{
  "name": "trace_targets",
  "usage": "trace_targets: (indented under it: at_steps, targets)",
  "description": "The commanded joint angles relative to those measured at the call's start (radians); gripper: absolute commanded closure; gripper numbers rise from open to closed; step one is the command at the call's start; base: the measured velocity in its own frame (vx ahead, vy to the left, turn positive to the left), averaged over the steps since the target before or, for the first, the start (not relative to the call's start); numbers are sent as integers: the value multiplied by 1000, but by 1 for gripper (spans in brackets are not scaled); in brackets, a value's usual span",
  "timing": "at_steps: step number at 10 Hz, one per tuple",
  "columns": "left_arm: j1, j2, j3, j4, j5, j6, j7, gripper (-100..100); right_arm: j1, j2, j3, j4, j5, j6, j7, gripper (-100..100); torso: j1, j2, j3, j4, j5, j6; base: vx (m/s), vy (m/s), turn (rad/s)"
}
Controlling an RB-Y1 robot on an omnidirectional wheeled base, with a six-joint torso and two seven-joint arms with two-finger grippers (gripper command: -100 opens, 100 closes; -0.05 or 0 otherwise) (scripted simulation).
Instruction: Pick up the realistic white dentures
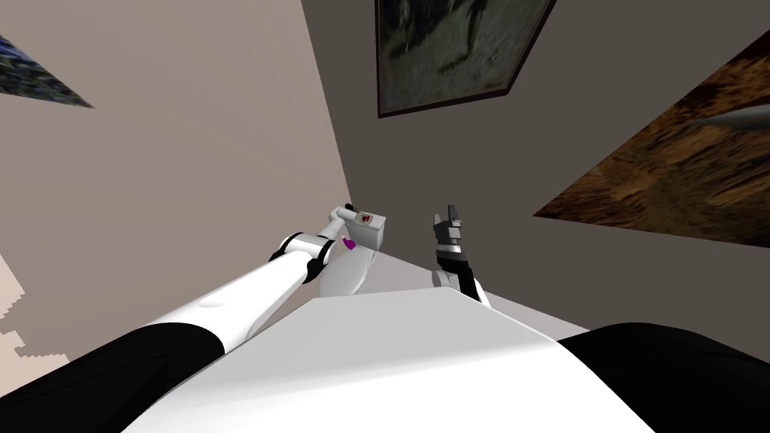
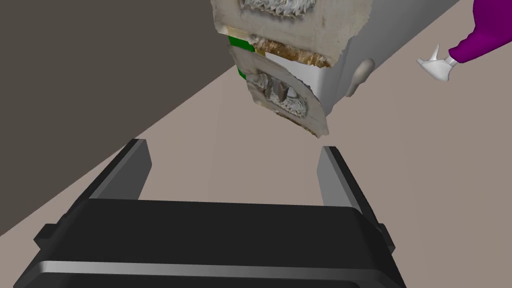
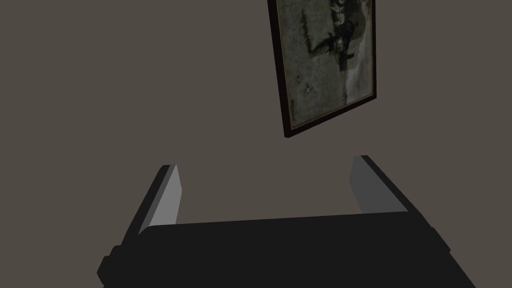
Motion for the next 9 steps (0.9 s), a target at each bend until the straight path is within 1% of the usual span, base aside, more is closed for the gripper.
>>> trace_targets:
  at_steps: [1,2,3,4,5,6,8,9]
  targets:
    - [17,22,-23,15,-2,-10,-8,-100,0,0,0,0,0,0,0,0,0,0,0,0,0,0,161,-194,2]
    - [17,22,-23,15,-2,-10,-8,-100,0,0,0,0,0,0,0,0,-4,-3,-2,-1,-1,0,110,-151,15]
    - [22,28,-30,21,-2,-13,-10,-100,0,0,0,0,0,0,0,0,-2,-1,-1,-1,-1,0,57,-119,-12]
    - [41,42,-51,42,-1,-18,-16,-100,0,0,0,0,0,0,0,0,0,1,0,0,0,0,82,-187,-43]
    - [41,42,-51,42,-1,-18,-16,-100,0,0,0,0,0,0,0,0,-4,1,0,0,-1,0,85,-168,3]
    - [48,45,-57,49,0,-19,-18,-100,0,0,0,0,0,0,0,0,-3,1,0,0,-1,0,70,-118,-6]
    - [56,48,-62,56,1,-20,-20,-100,0,0,0,0,0,0,0,0,3,3,2,1,0,0,39,-62,-10]
    - [73,49,-71,70,3,-19,-23,-100,0,0,0,0,0,0,0,0,4,4,2,1,1,0,56,-91,-25]
